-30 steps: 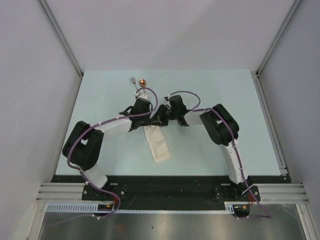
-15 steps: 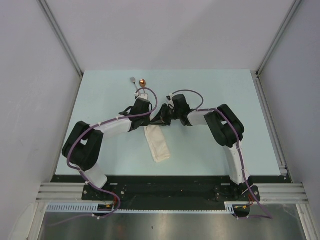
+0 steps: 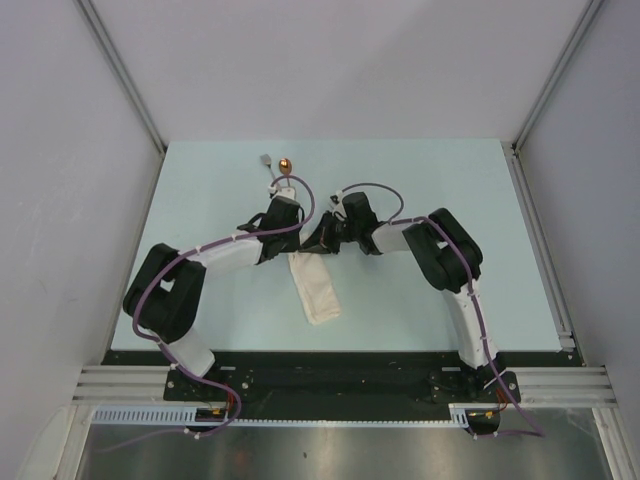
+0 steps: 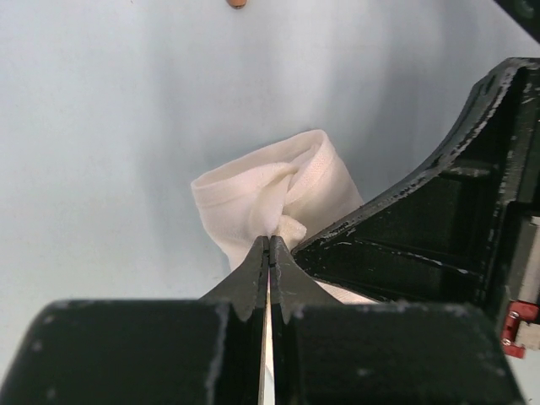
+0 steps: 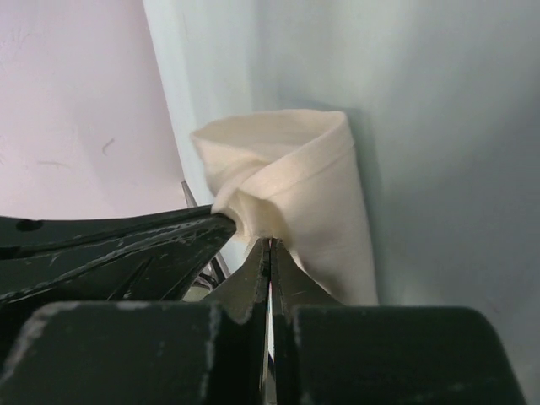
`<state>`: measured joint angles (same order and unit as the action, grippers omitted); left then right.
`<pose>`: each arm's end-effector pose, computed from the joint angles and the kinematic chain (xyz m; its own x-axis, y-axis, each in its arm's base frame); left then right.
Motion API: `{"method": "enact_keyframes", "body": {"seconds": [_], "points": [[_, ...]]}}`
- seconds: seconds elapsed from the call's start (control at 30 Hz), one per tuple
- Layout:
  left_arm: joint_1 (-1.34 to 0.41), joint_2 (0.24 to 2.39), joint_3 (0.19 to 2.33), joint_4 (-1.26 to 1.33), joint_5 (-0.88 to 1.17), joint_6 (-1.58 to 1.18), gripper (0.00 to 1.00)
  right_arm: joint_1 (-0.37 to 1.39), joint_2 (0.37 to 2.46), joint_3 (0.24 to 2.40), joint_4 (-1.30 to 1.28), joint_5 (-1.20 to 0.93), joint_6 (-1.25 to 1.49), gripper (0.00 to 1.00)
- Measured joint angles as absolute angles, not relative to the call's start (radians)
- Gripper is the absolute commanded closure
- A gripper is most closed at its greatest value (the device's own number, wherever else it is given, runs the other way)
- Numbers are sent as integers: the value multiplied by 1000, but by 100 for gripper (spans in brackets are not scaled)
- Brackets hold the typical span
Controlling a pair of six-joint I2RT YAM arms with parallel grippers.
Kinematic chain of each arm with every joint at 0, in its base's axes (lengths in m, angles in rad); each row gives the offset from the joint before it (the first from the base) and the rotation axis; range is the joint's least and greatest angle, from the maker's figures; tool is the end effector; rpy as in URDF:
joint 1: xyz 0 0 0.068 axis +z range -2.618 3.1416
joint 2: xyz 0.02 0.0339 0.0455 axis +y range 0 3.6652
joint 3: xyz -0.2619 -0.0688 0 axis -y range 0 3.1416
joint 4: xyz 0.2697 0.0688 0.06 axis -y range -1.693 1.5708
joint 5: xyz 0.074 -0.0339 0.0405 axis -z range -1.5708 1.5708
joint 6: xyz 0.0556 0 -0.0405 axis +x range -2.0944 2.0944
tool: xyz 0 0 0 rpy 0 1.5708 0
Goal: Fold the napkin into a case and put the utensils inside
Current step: Stuff the top corner of the smaller-rectangle-folded napkin into the folded napkin.
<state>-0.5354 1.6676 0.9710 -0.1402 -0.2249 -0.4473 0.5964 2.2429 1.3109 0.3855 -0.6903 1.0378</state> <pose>0.3302 -0.1814 0.1520 -0.7353 -0.0541 -0.6756 0.0564 0.9885 -0.1404 0.3871 0.3056 0.0770 -0.9792 0.1380 -0.1491 -0.0784 0.4203 0.9040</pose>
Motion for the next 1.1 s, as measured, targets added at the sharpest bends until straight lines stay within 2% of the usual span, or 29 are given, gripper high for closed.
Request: {"method": "enact_keyframes", "body": {"seconds": [0.63, 0.83, 1.1], "points": [[-526, 1655, 931, -104, -226, -474, 100, 633, 2399, 1495, 374, -752, 1056, 98], [-513, 1649, 908, -93, -227, -498, 100, 617, 2370, 1430, 416, -762, 1064, 90], [-481, 1635, 896, -91, -218, -510, 100, 570, 2283, 1348, 396, -765, 1019, 89]]}}
